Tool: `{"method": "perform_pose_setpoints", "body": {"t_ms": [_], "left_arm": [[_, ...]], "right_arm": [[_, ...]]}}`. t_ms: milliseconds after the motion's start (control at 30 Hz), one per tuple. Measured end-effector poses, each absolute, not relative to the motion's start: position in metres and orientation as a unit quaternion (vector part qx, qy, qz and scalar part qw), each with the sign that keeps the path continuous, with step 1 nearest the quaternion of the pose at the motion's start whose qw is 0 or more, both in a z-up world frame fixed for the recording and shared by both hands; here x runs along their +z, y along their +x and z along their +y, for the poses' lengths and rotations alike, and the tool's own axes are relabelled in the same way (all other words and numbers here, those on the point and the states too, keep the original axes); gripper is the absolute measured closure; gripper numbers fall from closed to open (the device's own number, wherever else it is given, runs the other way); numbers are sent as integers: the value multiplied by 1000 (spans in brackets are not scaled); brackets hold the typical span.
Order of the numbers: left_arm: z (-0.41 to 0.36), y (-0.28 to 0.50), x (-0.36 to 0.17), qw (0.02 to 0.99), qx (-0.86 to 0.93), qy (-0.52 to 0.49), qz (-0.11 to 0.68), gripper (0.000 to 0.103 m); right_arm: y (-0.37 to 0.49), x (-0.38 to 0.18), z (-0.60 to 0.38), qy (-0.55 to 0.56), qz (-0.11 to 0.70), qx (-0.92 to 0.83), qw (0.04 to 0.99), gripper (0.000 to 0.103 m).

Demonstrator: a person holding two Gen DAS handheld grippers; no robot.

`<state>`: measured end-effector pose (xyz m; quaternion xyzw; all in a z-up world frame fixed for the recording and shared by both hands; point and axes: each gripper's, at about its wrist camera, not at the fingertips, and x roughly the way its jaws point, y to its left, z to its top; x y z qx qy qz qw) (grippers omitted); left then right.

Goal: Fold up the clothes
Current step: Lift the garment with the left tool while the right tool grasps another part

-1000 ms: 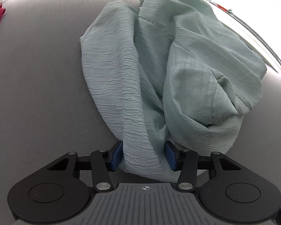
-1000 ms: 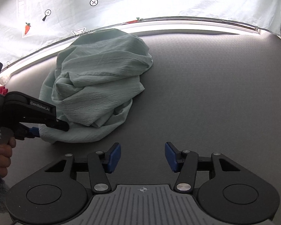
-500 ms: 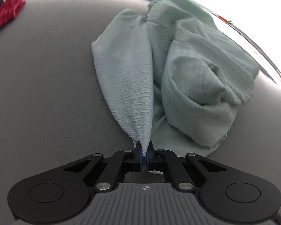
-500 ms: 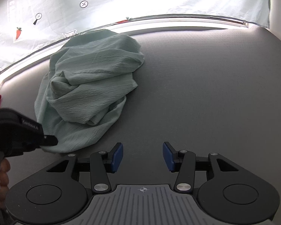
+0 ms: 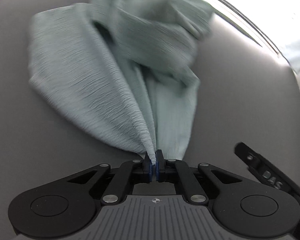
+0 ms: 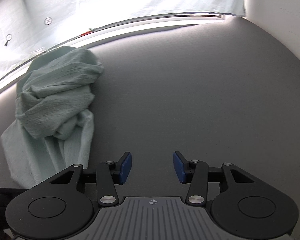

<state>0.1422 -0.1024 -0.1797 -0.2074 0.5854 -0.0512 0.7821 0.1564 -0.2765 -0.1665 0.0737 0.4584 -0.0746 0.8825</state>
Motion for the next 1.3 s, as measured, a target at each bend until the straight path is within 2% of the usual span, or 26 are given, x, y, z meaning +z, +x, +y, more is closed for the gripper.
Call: {"method": "perform_pose_setpoints", "body": {"t_ms": [167, 233, 300, 333, 400, 500, 567, 633, 800, 833, 900, 967, 1033, 1100, 1300], "left_arm": [[-116, 141, -153, 802, -85, -175, 565, 96], [-90, 134, -142, 800, -102, -180, 563, 87], [-82, 126, -139, 794, -111, -194, 565, 71], [-80, 124, -137, 792, -111, -195, 567, 65], [-70, 127, -131, 802, -110, -185, 557, 58], [-48, 121, -119, 817, -98, -178, 540, 55], [-20, 115, -117, 816, -86, -193, 538, 49], [12, 113, -120, 813, -62, -211, 538, 47], [64, 105, -125, 810, 5, -209, 549, 47], [74, 104, -129, 807, 10, -214, 550, 47], [92, 104, -132, 803, 16, -225, 552, 47], [105, 106, -133, 802, 20, -226, 552, 46], [112, 112, -135, 809, 17, -217, 546, 46], [114, 118, -137, 810, 19, -210, 547, 46], [93, 139, -140, 809, 14, -206, 550, 46]], "right_arm": [[143, -165, -317, 107, 465, -117, 871, 44], [141, -167, -318, 122, 467, -104, 869, 44], [139, -168, -308, 140, 470, -59, 870, 43], [139, -169, -299, 145, 472, -37, 869, 38], [141, -172, -277, 152, 479, 1, 864, 29], [144, -176, -238, 172, 485, 51, 856, 22], [147, -177, -217, 185, 485, 68, 852, 10], [151, -180, -204, 195, 488, 78, 847, 2], [166, -195, -174, 229, 505, 90, 827, 1], [168, -198, -167, 231, 507, 84, 826, 3], [171, -202, -156, 219, 508, 66, 830, 22], [174, -204, -146, 190, 502, 45, 843, 62], [176, -205, -139, 158, 492, 26, 856, 89], [173, -205, -141, 131, 483, 7, 866, 94], [163, -202, -186, 106, 474, -90, 869, 96]]}}
